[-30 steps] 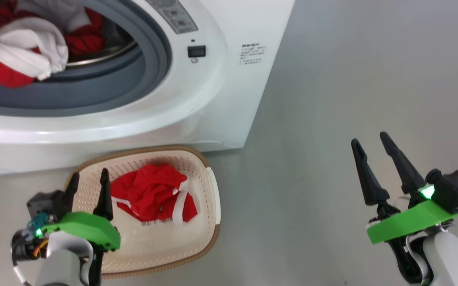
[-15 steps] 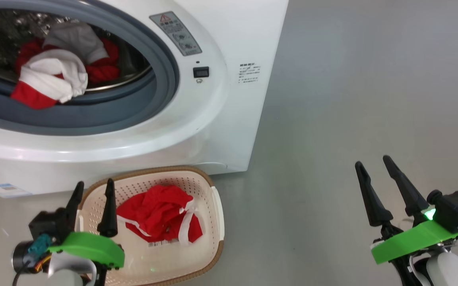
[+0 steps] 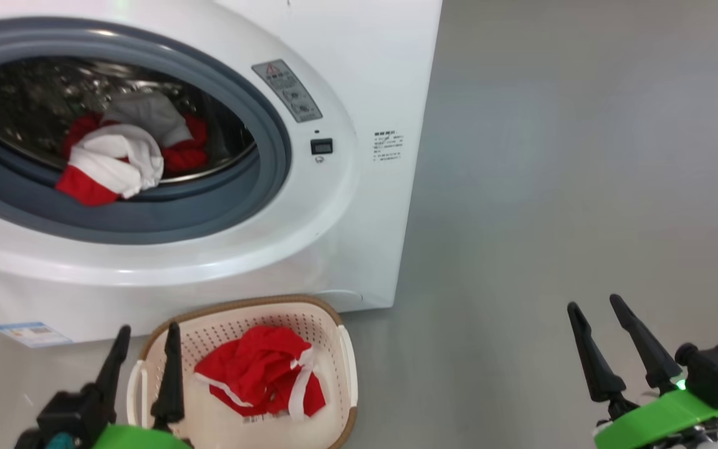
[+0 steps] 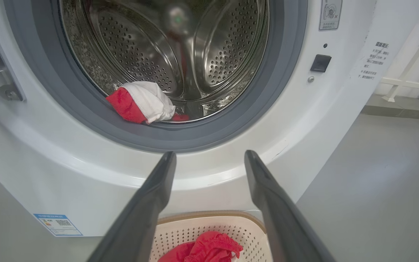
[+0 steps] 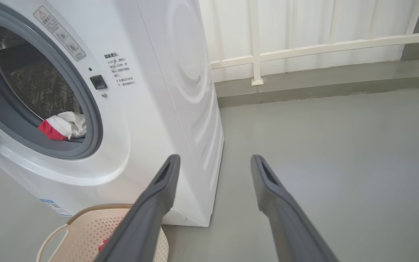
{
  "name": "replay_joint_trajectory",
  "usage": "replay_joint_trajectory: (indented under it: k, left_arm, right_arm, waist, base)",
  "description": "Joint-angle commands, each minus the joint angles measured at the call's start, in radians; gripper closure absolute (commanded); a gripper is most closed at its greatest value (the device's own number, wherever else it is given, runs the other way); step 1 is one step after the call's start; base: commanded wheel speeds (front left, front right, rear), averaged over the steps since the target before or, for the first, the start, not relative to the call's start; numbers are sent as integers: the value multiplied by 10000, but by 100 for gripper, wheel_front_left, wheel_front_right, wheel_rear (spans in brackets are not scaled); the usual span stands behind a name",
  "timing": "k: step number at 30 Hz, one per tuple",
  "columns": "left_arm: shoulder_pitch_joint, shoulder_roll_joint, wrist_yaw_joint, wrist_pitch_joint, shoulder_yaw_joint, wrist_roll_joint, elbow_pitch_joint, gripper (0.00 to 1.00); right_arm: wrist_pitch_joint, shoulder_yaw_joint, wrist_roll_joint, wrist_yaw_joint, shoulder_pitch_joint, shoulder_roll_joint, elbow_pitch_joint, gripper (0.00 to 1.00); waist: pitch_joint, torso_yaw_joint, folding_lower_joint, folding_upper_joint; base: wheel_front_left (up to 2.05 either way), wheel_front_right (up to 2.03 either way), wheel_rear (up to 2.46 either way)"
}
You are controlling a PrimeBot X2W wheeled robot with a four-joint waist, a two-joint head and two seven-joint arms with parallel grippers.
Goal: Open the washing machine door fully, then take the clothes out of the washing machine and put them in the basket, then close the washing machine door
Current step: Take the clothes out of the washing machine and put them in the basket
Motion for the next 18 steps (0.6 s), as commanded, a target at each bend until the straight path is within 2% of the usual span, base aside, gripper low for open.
replay_joint_trajectory:
  k: [1, 18]
  left_arm:
    - [77, 189, -2, -53, 253, -40, -318, 0]
    - [1624, 189, 432, -53, 390, -331, -1440, 0]
  right_arm:
    - [-65, 158, -14, 48, 72, -228, -198, 0]
    - [-65, -36, -25, 48, 755, -323, -325, 0]
  waist:
    - [-272, 54, 0, 0]
    - [-846, 1, 0, 0]
  base:
    - [0, 0, 0]
    - [0, 0, 0]
